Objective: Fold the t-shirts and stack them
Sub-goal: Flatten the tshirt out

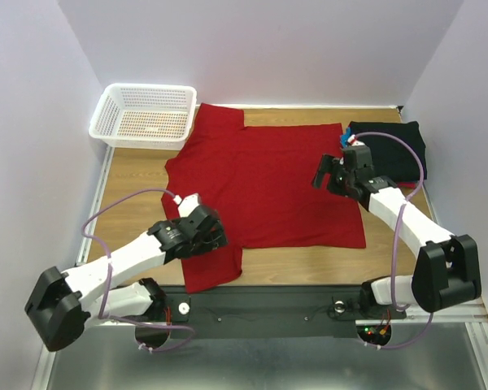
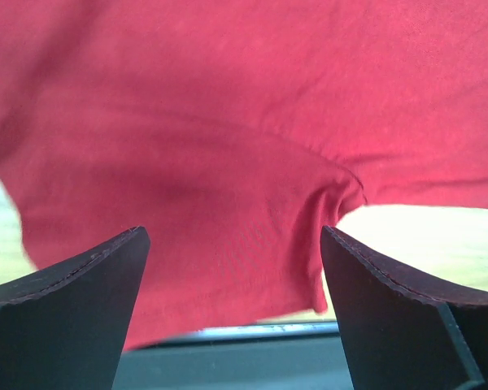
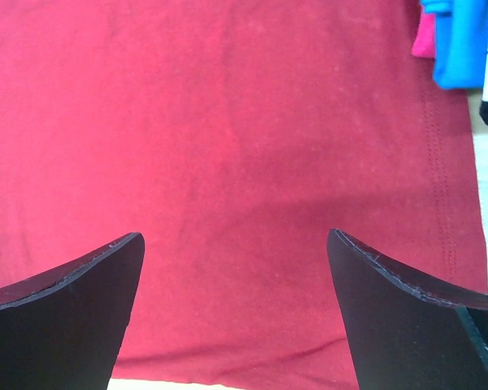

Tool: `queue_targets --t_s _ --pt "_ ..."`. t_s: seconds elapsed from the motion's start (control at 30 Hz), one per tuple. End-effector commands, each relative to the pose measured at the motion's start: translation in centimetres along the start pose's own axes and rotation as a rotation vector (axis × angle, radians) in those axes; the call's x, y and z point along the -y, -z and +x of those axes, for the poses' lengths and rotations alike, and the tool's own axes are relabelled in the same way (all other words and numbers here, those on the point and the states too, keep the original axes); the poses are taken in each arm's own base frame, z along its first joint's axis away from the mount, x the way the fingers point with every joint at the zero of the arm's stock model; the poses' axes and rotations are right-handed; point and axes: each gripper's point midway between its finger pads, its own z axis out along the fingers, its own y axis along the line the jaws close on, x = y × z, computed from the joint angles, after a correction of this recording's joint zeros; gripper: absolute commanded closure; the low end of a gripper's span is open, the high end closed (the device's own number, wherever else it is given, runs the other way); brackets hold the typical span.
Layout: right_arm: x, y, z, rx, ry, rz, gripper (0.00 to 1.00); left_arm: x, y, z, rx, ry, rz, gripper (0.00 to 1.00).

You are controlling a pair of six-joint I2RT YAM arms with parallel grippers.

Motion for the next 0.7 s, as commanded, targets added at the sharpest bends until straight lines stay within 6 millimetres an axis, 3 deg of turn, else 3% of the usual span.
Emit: queue_targets --t_s 0.0,0.13,0.67 --pt "0.5 -0.1 -0.8 0.052 -0.038 0.026 0.0 -1.9 1.2 1.9 -0.038 0.091 -0.045 0.03" --pt "1.1 -0.4 -0.2 0.042 -0.05 0.052 0.0 -1.9 1.2 3.6 -0.085 0.109 0.007 0.05" --pt "2.2 -0.1 0.7 0.046 -0.074 0.089 0.0 -2.6 -0.3 8.1 -0.252 -0.042 -0.131 0.16"
